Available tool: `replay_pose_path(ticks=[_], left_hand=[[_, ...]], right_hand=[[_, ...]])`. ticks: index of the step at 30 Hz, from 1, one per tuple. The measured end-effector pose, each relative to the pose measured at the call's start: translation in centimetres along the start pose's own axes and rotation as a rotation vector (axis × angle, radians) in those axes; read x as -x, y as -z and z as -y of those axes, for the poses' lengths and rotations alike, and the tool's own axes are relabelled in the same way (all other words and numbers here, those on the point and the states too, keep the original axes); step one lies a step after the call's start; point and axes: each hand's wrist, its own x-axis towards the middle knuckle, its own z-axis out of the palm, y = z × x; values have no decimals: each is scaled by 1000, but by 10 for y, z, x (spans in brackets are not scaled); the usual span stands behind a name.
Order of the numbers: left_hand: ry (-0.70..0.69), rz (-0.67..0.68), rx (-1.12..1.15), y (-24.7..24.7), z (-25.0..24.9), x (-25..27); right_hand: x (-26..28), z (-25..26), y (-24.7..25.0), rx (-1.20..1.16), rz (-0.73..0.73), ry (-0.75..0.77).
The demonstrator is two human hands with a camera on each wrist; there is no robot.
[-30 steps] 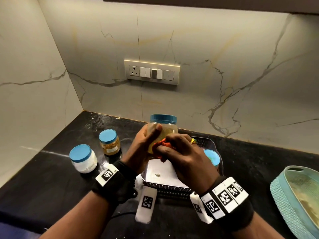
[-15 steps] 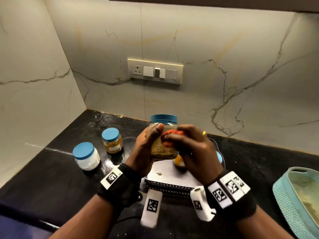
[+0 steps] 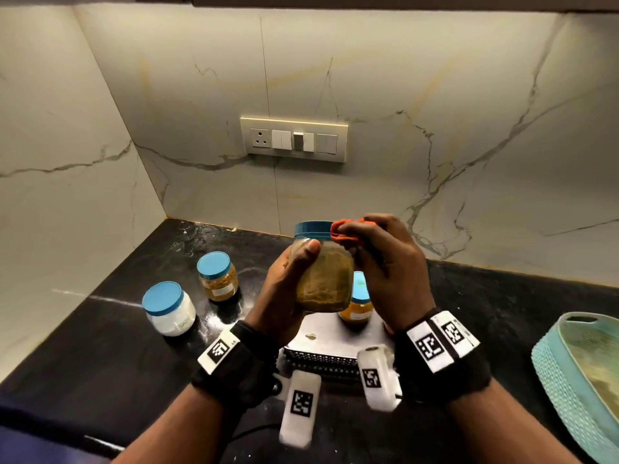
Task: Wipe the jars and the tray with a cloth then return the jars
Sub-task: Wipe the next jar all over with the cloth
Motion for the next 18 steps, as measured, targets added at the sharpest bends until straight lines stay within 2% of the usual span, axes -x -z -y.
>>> replay_pose_path(ticks=[3,6,9,14,16,18], left_hand=[[-1,33,108,5,-4,-2],[-26,-8,150,12,-7,-3],[-47,-23,97,14,-8,-4],[-46,-15,-116,21,-2,-3],[-31,-5,-149,17,3,-1],[-14,-19,-116,13,7,0]], right_hand=[[23,15,-2,-17,86,79],[42,22,-6,50,167,208],[40,16,-4,165,210,274],[46,14,-7,284,342,347],[45,16,-6,287,344,377],[34,12,-3,227,277,306]])
